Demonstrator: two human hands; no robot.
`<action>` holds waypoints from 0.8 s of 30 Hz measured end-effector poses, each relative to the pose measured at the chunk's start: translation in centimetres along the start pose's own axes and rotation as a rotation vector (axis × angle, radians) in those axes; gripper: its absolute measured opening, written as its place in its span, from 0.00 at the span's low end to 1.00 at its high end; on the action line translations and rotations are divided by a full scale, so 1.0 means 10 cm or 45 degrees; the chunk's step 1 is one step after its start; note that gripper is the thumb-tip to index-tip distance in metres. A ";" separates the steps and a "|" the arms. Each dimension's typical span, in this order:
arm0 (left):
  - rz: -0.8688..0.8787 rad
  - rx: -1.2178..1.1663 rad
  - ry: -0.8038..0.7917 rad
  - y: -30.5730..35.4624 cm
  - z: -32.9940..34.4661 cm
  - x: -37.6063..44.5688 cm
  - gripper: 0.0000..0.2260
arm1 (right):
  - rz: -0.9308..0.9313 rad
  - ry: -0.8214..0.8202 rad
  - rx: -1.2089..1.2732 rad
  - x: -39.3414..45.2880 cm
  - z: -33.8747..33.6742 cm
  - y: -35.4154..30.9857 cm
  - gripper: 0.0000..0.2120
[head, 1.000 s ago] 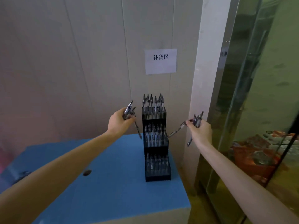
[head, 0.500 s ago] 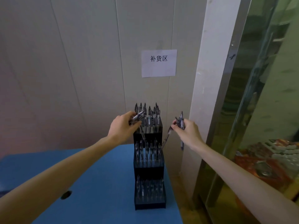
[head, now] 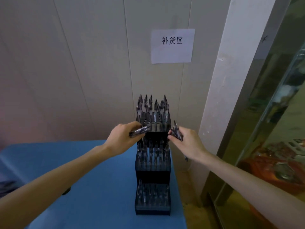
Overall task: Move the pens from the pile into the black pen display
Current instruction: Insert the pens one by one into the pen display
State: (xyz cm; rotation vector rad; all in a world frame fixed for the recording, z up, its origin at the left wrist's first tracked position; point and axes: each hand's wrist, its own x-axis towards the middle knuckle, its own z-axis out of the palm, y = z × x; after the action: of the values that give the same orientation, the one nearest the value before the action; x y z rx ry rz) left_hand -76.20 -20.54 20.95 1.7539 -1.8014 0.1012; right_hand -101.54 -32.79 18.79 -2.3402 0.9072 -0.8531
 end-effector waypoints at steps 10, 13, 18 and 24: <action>-0.036 0.119 -0.291 -0.02 0.14 0.05 0.05 | -0.141 -0.378 -0.186 0.07 0.05 0.08 0.09; -0.115 0.150 -0.397 -0.04 0.17 0.04 0.03 | -0.116 -0.396 -0.145 0.08 0.06 0.10 0.11; -0.172 0.146 -0.408 -0.02 0.24 0.00 0.05 | -0.043 -0.394 -0.042 0.12 0.04 0.12 0.21; -0.291 -0.088 -0.230 -0.06 0.08 -0.06 0.09 | 0.016 -0.218 0.257 0.15 -0.11 0.02 0.18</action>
State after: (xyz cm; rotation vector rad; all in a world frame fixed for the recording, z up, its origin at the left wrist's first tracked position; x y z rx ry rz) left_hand -75.96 -20.48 19.77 1.9569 -1.6893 -0.2163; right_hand -101.51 -34.25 20.02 -2.1917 0.7288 -0.6925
